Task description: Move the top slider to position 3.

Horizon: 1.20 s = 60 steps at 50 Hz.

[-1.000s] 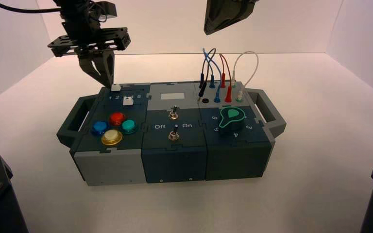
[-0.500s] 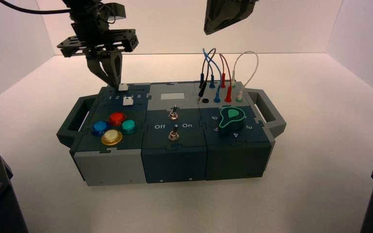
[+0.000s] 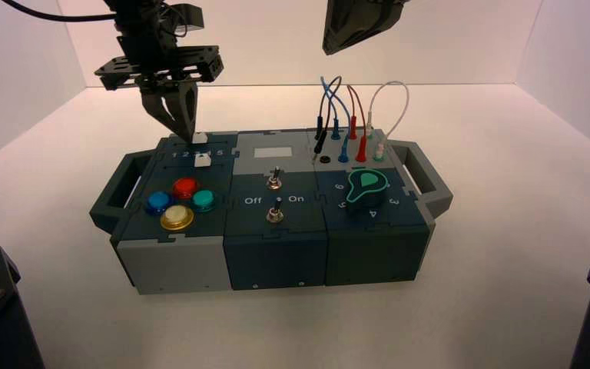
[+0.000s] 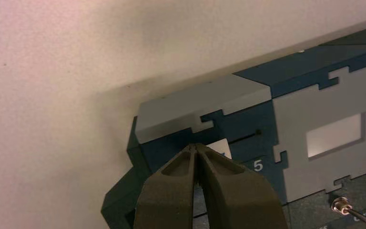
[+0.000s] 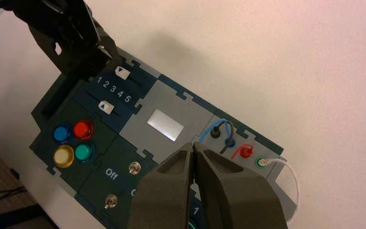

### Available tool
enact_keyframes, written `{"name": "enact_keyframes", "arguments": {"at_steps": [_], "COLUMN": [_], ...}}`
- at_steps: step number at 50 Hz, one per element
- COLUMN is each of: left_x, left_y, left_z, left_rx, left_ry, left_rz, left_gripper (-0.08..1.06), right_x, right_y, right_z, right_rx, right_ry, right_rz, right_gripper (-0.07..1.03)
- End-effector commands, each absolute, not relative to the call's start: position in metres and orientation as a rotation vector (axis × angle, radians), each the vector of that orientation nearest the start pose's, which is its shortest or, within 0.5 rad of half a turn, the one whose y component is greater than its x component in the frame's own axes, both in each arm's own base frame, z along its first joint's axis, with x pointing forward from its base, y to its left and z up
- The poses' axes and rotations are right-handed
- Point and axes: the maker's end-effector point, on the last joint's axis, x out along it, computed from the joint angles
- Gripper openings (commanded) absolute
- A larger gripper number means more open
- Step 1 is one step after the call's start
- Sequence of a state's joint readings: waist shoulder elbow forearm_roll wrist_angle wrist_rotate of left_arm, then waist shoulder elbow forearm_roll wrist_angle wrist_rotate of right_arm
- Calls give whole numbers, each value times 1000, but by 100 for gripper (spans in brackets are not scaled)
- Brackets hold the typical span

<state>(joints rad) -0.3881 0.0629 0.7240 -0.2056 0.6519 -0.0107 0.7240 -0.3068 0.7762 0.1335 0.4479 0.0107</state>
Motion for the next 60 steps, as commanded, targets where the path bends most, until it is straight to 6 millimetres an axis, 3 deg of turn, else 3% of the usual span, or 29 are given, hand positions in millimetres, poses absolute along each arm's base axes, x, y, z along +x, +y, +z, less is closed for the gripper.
{"name": "enact_keyframes", "arguments": {"at_steps": [1, 21, 40, 60], "left_x": [291, 292, 306, 298], "left_y": [-146, -145, -153, -171], "left_z": [46, 52, 89, 69], "left_rx": [38, 39, 13, 59], "left_ry": [1422, 1405, 1294, 1354], "left_rz": [-306, -308, -334, -368], "left_gripper": [-3, -3, -3, -3], "right_x": [252, 251, 252, 251], "right_y": [238, 237, 237, 237], "right_z": [172, 172, 171, 170], "right_rx": [-174, -176, -178, -179], "right_ry": [878, 877, 878, 881], "right_rz": [676, 676, 676, 675], "right_gripper": [-2, -2, -2, -2]}}
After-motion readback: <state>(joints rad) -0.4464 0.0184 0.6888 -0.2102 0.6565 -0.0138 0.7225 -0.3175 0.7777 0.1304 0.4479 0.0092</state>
